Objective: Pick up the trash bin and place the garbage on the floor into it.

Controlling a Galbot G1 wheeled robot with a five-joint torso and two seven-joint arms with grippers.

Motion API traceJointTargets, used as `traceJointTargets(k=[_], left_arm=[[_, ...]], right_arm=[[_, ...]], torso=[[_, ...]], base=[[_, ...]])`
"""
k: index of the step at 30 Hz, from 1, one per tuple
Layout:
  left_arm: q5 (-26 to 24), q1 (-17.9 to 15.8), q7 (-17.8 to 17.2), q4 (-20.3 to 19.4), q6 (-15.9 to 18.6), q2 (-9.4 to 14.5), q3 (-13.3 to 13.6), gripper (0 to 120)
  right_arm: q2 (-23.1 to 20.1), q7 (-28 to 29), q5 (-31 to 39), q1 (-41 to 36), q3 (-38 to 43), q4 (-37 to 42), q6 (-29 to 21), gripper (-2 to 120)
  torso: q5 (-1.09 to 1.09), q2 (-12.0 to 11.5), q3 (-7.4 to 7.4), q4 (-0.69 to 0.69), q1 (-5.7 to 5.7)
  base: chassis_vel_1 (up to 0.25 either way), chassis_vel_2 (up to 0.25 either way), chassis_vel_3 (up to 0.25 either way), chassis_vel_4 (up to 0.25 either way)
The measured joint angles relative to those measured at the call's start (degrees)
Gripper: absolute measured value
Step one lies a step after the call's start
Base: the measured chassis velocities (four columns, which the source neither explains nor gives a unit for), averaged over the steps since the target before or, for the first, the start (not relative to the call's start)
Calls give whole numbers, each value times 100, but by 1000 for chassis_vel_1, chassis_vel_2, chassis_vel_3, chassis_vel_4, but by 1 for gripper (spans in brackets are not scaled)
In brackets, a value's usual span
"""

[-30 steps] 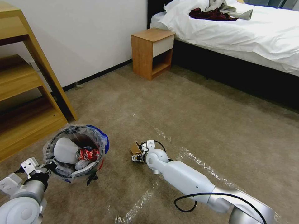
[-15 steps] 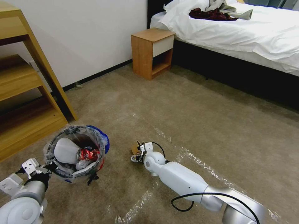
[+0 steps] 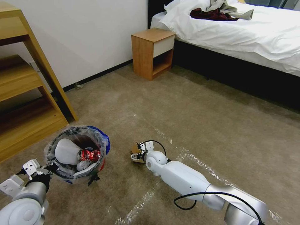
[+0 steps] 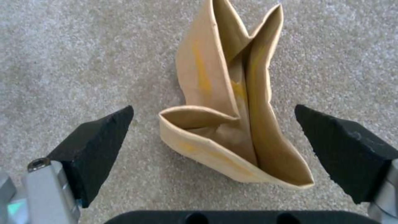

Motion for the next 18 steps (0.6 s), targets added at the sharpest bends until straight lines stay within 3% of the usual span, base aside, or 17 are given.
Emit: traceJointTargets(k=[12, 15, 18], left_arm=[[6, 13, 1, -5, -16, -1, 9, 1], [0, 30, 4, -22, -23, 2, -9, 1], [-4, 65, 12, -60, -32, 1, -17, 1]], right_arm=[[126, -208, -184, 87, -200, -353, 218, 98], [220, -306, -302, 103, -242, -548, 314, 95], [389, -489, -554, 114, -335, -867, 578, 83]], torso=[[-1, 0, 0, 0, 0], [0, 0, 0, 0, 0], [0, 0, 0, 1, 0]], base=[[0, 0, 0, 0], [0, 0, 0, 0], [0, 0, 0, 0]])
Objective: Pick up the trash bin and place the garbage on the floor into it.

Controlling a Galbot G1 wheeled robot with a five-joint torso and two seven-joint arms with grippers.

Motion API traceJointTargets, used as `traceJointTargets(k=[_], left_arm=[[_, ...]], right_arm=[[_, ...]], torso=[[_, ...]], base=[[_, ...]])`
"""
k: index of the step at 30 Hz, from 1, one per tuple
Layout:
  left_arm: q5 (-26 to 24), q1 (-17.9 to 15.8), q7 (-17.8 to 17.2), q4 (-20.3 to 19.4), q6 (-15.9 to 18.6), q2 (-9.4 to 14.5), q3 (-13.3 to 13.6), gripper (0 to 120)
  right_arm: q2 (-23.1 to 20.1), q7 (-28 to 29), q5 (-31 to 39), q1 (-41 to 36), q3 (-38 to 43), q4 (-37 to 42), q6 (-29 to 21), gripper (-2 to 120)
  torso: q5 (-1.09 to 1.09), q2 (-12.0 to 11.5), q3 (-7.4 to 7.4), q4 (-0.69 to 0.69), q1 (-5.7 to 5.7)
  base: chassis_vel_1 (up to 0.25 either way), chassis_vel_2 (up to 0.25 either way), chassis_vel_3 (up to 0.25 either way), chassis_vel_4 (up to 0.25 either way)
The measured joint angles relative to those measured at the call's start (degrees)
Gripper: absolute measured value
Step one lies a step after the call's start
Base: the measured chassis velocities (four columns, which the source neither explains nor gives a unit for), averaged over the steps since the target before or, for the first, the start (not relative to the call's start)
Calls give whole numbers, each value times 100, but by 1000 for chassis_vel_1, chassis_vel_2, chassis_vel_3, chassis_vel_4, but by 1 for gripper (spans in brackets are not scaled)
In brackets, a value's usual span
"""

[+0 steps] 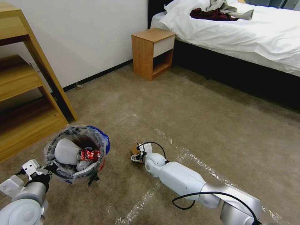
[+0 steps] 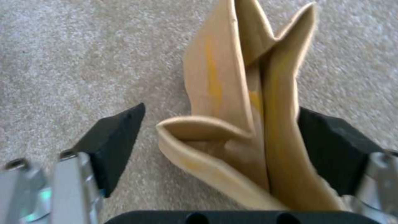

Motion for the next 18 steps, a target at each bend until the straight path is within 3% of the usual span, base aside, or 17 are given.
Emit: traceJointTargets(k=[4, 11, 18], left_arm=[[-1, 9, 7, -1, -12, -5, -5, 1], [6, 15, 48, 21, -59, -32, -7, 1], [26, -11, 53, 51, -67, -51, 17, 1]], right_arm=[[15, -41, -53, 0, -30, -32, 64, 78], [-43, -101, -168, -31, -39, -48, 192, 47], [-123, -127, -231, -71, -36, -10, 245, 24]], torso=[[0, 0, 0, 0, 0], [0, 0, 0, 0, 0], [1, 0, -1, 0, 0]], base=[[0, 0, 0, 0], [0, 0, 0, 0], [0, 0, 0, 0]])
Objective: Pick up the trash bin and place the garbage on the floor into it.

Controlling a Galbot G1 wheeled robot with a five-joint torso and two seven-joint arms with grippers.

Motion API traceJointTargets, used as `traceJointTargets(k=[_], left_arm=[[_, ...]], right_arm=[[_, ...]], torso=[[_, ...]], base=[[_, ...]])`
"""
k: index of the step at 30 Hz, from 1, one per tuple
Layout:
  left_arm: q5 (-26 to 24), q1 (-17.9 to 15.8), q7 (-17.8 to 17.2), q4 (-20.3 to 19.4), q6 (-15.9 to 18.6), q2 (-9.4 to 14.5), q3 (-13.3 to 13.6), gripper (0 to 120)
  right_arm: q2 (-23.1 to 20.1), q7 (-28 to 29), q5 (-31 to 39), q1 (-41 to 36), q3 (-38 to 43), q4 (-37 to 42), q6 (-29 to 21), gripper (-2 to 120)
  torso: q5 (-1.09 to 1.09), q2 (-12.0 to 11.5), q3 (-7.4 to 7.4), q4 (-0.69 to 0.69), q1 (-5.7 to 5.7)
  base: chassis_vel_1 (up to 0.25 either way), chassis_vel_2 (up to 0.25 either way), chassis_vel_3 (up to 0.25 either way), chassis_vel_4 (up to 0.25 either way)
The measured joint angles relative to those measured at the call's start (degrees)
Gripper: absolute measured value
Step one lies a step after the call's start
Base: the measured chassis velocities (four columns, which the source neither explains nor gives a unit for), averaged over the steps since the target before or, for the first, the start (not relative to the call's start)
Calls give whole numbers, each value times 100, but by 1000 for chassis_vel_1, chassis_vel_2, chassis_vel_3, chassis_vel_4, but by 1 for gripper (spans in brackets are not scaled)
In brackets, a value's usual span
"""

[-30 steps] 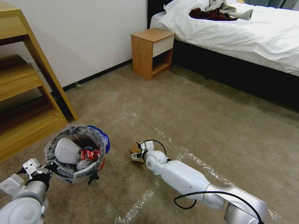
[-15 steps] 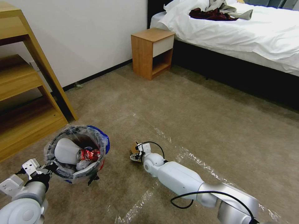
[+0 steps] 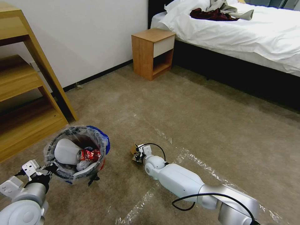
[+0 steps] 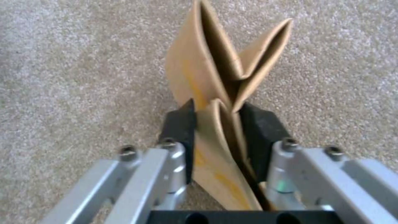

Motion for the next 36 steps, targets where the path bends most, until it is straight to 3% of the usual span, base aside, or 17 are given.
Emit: traceJointTargets(k=[5, 8, 18, 36], left_arm=[[7, -9, 2, 4, -8, -2, 3, 1], [7, -11, 2, 4, -9, 4, 3, 1], [12, -22, 3, 27, -10, -5, 10, 1], [19, -128, -19, 124, 15, 31, 68, 1]], right_arm=[[-52, -9, -27, -29, -1, 19, 25, 4], [-73, -10, -28, -37, -10, 31, 36, 1], [-233, 90, 154, -83, -59, 313, -18, 1], [-1093, 515, 678, -147, 491, 2047, -134, 1]], torso=[[0, 0, 0, -1, 0], [0, 0, 0, -1, 0], [0, 0, 1, -1, 0], [0, 0, 1, 1, 0]], base=[[0, 0, 0, 0], [0, 0, 0, 0], [0, 0, 0, 0], [0, 0, 0, 0]])
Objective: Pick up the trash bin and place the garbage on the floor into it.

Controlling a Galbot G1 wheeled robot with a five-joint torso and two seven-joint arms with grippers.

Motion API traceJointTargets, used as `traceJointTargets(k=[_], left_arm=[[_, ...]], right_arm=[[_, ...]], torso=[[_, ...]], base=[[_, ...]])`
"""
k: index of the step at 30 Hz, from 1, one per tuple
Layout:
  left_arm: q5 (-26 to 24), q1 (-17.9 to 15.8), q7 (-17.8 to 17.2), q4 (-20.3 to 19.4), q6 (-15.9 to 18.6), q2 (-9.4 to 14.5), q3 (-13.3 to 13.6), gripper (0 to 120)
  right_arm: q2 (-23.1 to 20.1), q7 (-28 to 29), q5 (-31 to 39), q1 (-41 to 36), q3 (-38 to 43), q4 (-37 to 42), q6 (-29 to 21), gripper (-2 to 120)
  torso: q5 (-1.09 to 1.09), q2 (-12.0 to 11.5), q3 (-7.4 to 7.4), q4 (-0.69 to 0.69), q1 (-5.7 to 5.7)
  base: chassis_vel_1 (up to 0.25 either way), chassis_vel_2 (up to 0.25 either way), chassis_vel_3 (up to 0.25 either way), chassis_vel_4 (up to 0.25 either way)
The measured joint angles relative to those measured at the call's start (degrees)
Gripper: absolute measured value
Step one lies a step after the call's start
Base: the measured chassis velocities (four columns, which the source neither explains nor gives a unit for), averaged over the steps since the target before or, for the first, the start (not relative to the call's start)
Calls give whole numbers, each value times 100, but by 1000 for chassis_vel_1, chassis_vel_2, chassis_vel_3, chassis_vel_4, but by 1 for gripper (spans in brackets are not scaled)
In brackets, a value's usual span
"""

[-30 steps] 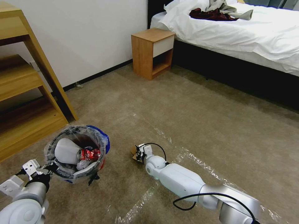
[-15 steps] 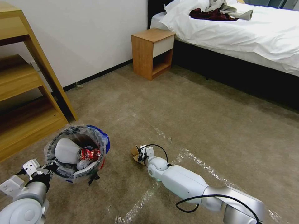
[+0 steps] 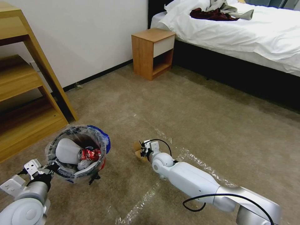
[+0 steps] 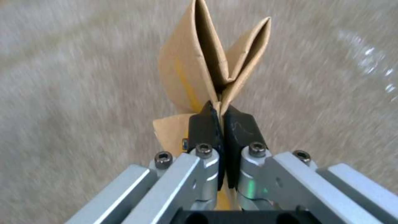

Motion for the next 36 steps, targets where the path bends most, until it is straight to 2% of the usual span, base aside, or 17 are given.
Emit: traceJointTargets(k=[3, 4, 7, 8, 12, 13, 16, 24, 29, 36], left_arm=[[-4, -5, -4, 6, 23, 35, 0, 1], [-4, -5, -4, 6, 23, 35, 0, 1], [-52, -35, -21, 6, 61, 105, 4, 1], [-52, -35, -21, 6, 61, 105, 4, 1], [-201, -94, -75, 3, 147, 179, 14, 1], [-201, -94, -75, 3, 147, 179, 14, 1], [-248, -111, -83, 2, 190, 206, 32, 1], [-314, -166, -104, 1, 284, 251, 84, 1], [-340, -192, -123, -7, 315, 259, 105, 1], [-344, -216, -133, -25, 325, 214, 113, 1]], right_arm=[[-383, -203, 42, -46, 348, 470, 322, 1], [-383, -203, 42, -46, 348, 470, 322, 1], [-837, -638, 110, -150, 747, 966, 806, 1], [-837, -638, 110, -150, 747, 966, 806, 1], [-1331, -1024, 216, -257, 1057, 1774, 1348, 1], [-1331, -1024, 216, -257, 1057, 1774, 1348, 1], [-1536, -1353, 293, -259, 1120, 2347, 1799, 1], [-1697, -1788, 660, 48, 918, 3322, 2289, 1], [-1731, -1902, 832, 286, 662, 3674, 2390, 1], [-1699, -1875, 1177, 1056, -175, 4276, 2395, 1]], torso=[[0, 0, 0, -1, 0], [0, 0, 0, -1, 0], [0, 0, 0, -2, 0], [0, 0, 0, -2, 0], [0, 0, 0, -3, 0], [0, 0, 0, -3, 0], [0, 0, 0, -1, 0], [-1, 0, 0, -1, 0], [-2, 0, 0, -1, 0], [-2, 0, -1, -1, 0]], base=[[0, 0, 0, 0], [0, 0, 0, 0], [0, 0, 0, 0], [0, 0, 0, 0], [0, 0, 0, 0], [0, 0, 0, 0], [0, 0, 0, 0], [0, 0, 0, 0], [0, 0, 0, 0], [0, 0, 0, 0]])
